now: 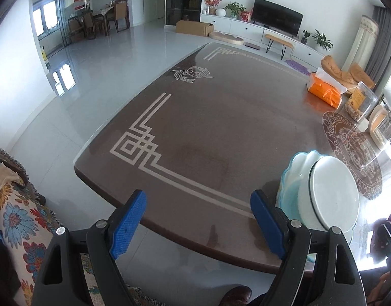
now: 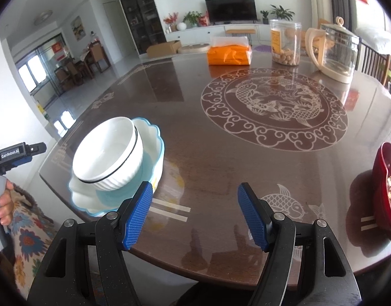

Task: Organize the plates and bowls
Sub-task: 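Close both grippers on the rim of the scalloped bowl stack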

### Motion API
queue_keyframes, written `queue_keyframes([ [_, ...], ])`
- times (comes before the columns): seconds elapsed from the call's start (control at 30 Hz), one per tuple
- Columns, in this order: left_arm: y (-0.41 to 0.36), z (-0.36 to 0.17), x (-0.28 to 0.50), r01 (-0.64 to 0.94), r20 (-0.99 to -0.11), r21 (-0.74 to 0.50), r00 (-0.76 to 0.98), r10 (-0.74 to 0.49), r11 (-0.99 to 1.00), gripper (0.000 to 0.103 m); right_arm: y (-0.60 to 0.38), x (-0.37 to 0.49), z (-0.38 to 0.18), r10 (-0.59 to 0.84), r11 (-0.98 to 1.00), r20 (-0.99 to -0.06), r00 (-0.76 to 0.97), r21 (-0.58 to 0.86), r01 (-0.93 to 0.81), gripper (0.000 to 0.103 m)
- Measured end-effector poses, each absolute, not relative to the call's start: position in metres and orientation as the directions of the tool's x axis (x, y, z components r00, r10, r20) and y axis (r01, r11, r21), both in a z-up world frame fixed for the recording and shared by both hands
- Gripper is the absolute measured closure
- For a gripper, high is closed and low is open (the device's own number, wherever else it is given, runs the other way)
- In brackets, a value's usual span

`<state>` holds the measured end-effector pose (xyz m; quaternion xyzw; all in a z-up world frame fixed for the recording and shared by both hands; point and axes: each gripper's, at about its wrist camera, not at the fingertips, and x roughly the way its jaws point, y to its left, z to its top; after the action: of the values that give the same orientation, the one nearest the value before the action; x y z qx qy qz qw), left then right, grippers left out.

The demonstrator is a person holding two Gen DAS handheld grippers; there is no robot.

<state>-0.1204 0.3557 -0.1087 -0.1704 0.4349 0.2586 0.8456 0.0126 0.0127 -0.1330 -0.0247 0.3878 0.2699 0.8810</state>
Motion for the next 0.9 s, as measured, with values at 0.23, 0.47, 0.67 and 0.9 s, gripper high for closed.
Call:
queue_keyframes([
  [0.23,0.343,-0.129,-0.128,-0.48,-0.805,-0.125,0.561,0.194,0.868,0.02,0.019,0.015,-0.149,0.426,0.849,-0.75,0.505,0.138,-0.511,0.03],
  [0.47,0.339,-0.146,-0.116,-0.422,-0.832,-0.234,0.553,0.045,0.876,0.02,0.019,0.015,-0.15,0.484,0.824,-0.736,0.473,0.201,-0.529,0.03],
  [0.67,0.317,-0.139,-0.105,-0.24,-0.802,-0.255,0.594,-0.066,0.937,0.021,0.024,0.021,-0.152,0.521,0.811,-0.724,0.452,0.255,-0.526,0.03],
  [0.9,0.309,-0.141,-0.079,-0.163,-0.79,-0.306,0.593,-0.155,0.938,0.029,0.031,0.027,-0.154,0.529,0.805,-0.723,0.443,0.263,-0.532,0.03],
])
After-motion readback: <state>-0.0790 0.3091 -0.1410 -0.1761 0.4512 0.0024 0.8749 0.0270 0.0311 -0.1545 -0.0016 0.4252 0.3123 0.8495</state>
